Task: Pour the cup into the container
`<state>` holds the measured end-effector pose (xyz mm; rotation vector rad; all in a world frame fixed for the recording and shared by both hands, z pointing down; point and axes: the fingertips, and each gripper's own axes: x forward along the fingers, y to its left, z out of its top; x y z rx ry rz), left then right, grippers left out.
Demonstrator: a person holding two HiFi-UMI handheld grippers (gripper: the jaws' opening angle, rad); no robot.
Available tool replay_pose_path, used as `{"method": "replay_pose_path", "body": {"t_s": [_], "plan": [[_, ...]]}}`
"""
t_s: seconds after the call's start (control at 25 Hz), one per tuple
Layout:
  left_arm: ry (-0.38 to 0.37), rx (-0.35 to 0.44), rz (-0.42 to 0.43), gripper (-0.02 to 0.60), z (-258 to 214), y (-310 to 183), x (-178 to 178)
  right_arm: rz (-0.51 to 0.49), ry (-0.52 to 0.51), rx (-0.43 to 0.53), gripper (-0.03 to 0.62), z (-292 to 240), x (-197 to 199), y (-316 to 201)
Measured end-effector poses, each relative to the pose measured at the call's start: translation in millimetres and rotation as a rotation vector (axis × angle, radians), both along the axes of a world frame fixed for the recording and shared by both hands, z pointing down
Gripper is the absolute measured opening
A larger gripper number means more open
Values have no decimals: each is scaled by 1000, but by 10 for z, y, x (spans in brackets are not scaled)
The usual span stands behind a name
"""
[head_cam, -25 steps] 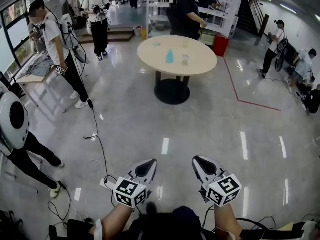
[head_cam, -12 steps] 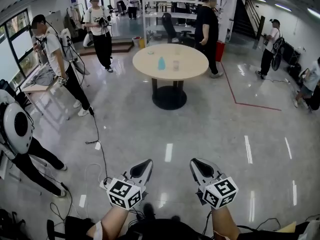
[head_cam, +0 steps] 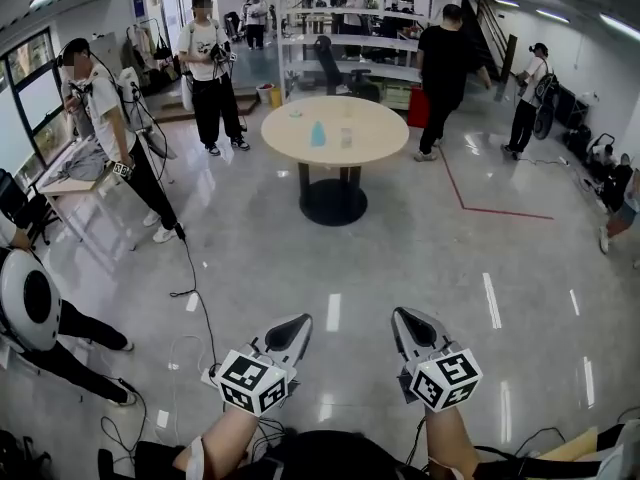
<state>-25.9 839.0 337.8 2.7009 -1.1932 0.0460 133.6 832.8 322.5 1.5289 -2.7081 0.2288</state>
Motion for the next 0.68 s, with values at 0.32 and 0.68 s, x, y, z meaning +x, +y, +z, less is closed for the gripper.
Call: {"method": "replay_pose_path", "body": {"t_s": [0.32, 0.68], "plan": [[16, -1, -5, -8, 6, 16, -343, 0, 42, 13, 6, -25, -332, 68], [27, 0, -23, -8, -144, 50, -434, 27, 43, 4, 5, -162, -322, 33]]}}
